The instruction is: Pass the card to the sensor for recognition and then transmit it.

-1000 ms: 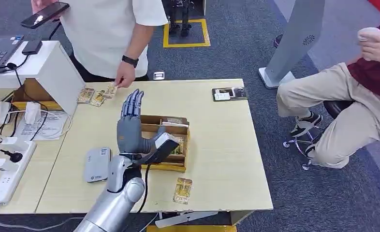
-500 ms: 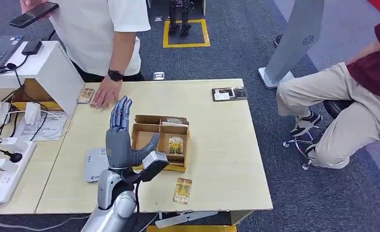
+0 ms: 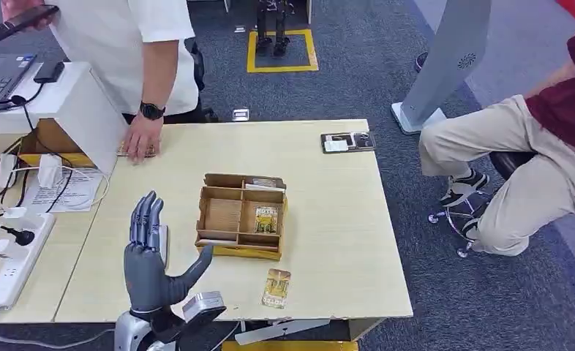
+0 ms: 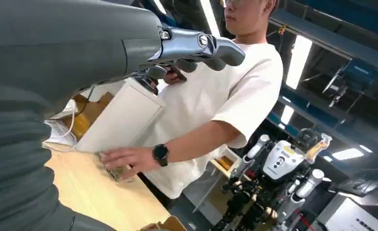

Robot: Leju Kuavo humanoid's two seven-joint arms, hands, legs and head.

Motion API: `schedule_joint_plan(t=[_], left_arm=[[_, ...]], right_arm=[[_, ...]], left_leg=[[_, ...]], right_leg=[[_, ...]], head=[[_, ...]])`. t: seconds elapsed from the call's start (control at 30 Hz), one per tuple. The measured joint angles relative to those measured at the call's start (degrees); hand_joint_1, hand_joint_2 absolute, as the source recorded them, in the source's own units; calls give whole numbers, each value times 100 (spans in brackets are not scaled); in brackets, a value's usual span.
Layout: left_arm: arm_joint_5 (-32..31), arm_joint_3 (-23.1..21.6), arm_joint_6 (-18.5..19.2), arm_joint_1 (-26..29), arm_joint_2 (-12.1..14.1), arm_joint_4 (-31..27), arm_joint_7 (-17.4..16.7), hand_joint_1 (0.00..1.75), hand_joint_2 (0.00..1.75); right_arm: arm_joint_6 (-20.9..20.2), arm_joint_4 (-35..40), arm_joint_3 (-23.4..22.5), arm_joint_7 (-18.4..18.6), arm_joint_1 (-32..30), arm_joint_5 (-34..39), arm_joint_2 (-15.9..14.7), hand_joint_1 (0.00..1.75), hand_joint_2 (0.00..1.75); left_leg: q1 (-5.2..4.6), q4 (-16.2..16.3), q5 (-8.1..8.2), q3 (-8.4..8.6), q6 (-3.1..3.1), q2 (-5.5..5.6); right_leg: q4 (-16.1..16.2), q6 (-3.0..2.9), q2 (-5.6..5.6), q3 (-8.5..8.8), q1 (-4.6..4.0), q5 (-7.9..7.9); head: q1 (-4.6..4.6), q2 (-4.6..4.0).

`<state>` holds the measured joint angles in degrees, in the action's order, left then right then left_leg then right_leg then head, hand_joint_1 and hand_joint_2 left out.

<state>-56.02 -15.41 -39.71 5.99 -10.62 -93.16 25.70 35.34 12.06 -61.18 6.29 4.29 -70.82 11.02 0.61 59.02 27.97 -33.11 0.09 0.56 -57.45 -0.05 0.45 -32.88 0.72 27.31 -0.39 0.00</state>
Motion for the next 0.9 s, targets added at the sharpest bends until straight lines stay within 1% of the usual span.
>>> schedule_joint_plan(t=[0.13, 0.17, 0.2, 0.33, 0.4, 0.43, 0.47, 0.53, 0.6, 0.67, 0.7, 0.77, 0.83, 0.9], left_arm=[[0, 48, 0, 59, -33, -76, 4, 0, 175], [13, 63, 0, 69, -41, -81, 58, 0, 175], [57, 79, 0, 95, -55, -98, 151, 0, 175], [399, 92, 0, 302, -155, -238, 729, 0, 175], [859, 90, 0, 384, -181, -275, 990, 0, 175], [1186, 52, 0, 408, -155, -288, 1012, 0, 175], [1509, -29, 2, 411, -89, -310, 966, 0, 175], [2213, -386, 29, 408, 217, -371, 839, 0, 175], [2687, -714, 241, 407, 471, -437, 853, 0, 175], [3103, -1059, 611, 407, 725, -487, 940, 0, 175], [3193, -1184, 727, 407, 844, -496, 975, 0, 175], [3178, -1401, 885, 402, 1028, -498, 1005, 0, 175], [2998, -1578, 985, 378, 1202, -494, 914, 0, 175], [2791, -1714, 1065, 326, 1312, -461, 804, 0, 175]], right_arm=[[0, 0, -4, 0, 0, 0, 0, 0, 0], [4, 0, -4, 0, 0, 2, 0, 0, 0], [7, 0, -7, 0, 0, 2, 0, 0, 0], [9, 0, -17, 0, -2, 9, -2, 0, 0], [9, 0, -26, 2, -2, 4, -4, 0, 0], [7, 2, -37, 0, -2, 4, -4, 0, 0], [7, 2, -46, -2, -2, 4, -7, 0, 0], [4, 2, -48, -33, -2, 4, -20, 0, 0], [2, 2, -52, -74, -2, 4, -37, 0, 0], [0, 7, -52, -111, -2, 2, -55, 0, 0], [-2, 9, -57, -116, -3, 0, -61, 0, 0], [-11, 9, -57, -118, -5, -13, -77, 0, 0], [-15, 11, -57, -114, -5, -43, -90, 0, 0], [-31, 11, -57, -109, -3, -74, -105, 0, 0]], left_leg=[[0, 0, -2, 1, -2, 0], [0, 0, -2, 1, -2, 0], [0, 0, -1, 1, -2, 0], [0, 0, 0, 0, -1, 0], [0, 0, 1, 1, 0, 0], [0, 0, 1, 1, 0, 0], [0, 0, 1, 1, 0, 0], [1, 0, 1, 1, 0, 0], [2, 0, 1, 1, -1, 0], [2, 0, -1, 2, -2, 0], [2, -1, -1, 3, -2, 0], [2, 0, -1, 3, -2, 0], [2, 0, -1, 3, -2, 0], [1, 0, -1, 3, -2, 0]], right_leg=[[-2, -1, 0, 1, 0, -1], [-2, -1, 0, 1, 0, -1], [-2, -1, 0, 1, 0, -1], [-2, -1, 0, 0, 0, 0], [-2, 0, 0, -1, 0, 1], [-2, 0, 0, -2, 0, 1], [-2, -1, 0, -2, 0, 1], [-2, -4, 0, -3, 0, 4], [-3, -5, -1, -3, -1, 4], [-4, -5, 1, -3, -2, 3], [-4, -5, 1, -2, -2, 3], [-4, -5, 1, -2, -2, 3], [-4, -5, 1, -3, -2, 3], [-4, -5, 1, -3, -1, 3]], head=[[0, 0], [0, 0], [0, 0], [0, 0], [2, 0], [0, 0], [0, 0], [-2, 0], [0, 0], [0, 0], [0, 0], [2, 0], [0, 0], [0, 0]])
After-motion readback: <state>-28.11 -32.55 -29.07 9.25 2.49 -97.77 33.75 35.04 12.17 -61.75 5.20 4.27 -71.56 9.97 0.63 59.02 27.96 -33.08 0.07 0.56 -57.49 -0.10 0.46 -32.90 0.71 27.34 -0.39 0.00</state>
